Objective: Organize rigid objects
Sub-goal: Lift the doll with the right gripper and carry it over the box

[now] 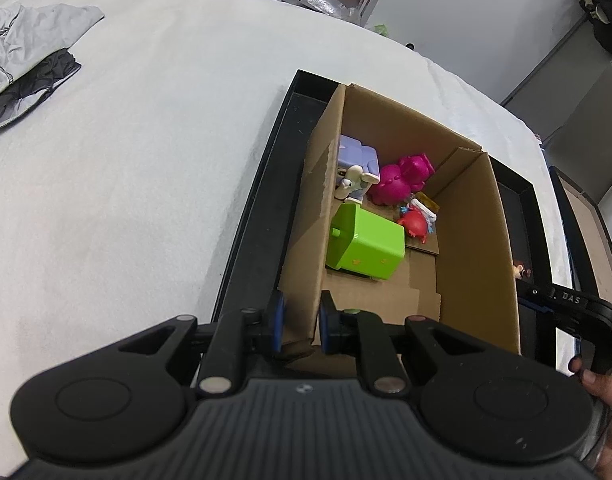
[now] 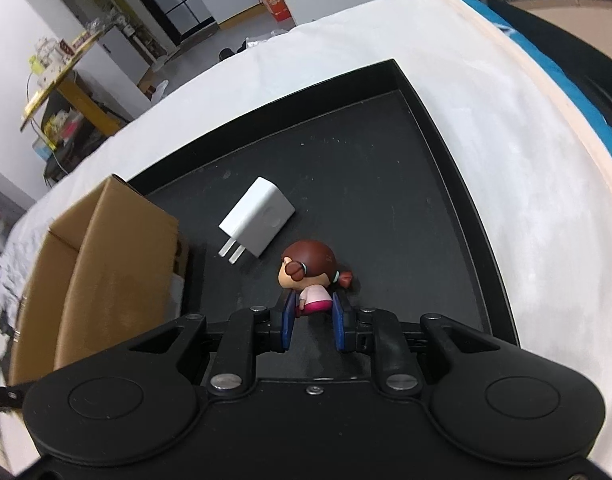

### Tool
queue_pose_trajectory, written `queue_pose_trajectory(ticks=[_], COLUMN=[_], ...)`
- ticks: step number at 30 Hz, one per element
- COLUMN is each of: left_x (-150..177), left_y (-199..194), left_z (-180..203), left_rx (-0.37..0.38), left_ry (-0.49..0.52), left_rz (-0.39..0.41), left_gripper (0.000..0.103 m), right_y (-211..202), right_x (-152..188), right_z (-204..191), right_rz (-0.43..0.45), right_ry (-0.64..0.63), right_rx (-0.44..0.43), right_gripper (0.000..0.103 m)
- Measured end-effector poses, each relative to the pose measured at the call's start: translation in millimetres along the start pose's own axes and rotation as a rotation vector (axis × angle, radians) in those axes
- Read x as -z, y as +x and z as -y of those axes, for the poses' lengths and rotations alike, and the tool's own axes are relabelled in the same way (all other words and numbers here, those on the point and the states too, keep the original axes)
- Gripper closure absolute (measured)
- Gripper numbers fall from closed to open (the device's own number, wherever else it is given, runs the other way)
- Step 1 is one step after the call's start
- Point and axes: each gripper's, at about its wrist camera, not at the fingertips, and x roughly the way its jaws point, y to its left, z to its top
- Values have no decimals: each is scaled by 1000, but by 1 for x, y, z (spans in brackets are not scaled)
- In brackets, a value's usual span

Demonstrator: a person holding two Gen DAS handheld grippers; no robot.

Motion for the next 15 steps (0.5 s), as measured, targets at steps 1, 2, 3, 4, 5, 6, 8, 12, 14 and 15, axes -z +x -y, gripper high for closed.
queue_pose_trajectory(ticks=[1,2,3,4,5,6,8,12,14,15], left_x=[0,0,0,0,0,0,0,0,1,1], left_y=[0,-1,-1,-2,-2,-2,-3,-4,-5,-5], left_z=[0,0,-1,-1,-1,-1,-2,-3,-4,-5], left_rx=[2,4,6,8,9,11,14,24,30,33], left_ry=[0,-1,-2,-2,-2,-1,0,-3,-3,-4], left_rz=[1,2,2,3,4,5,5,7,9,10], left_gripper=[88,88,88,88,88,88,88,88,88,88], right_y=[-2,-4,-6,-9,-11,-13,-18,-25,-27,-28], right_x=[1,1,2,3,5,6,9,13,15,16], right_z=[1,3,3,3,3,2,-1,-8,-11,-12], right_rz=[-4,-9,-12,-14,-16,-19,-26,-45,-52,-56], right_ry=[17,32,43,49,56,62,60,42,32,28], right_rx=[-8,-17,-25,-33,-44,-53,-65,-65,-55,-49], right_gripper=[83,83,83,83,83,83,83,84,84,84])
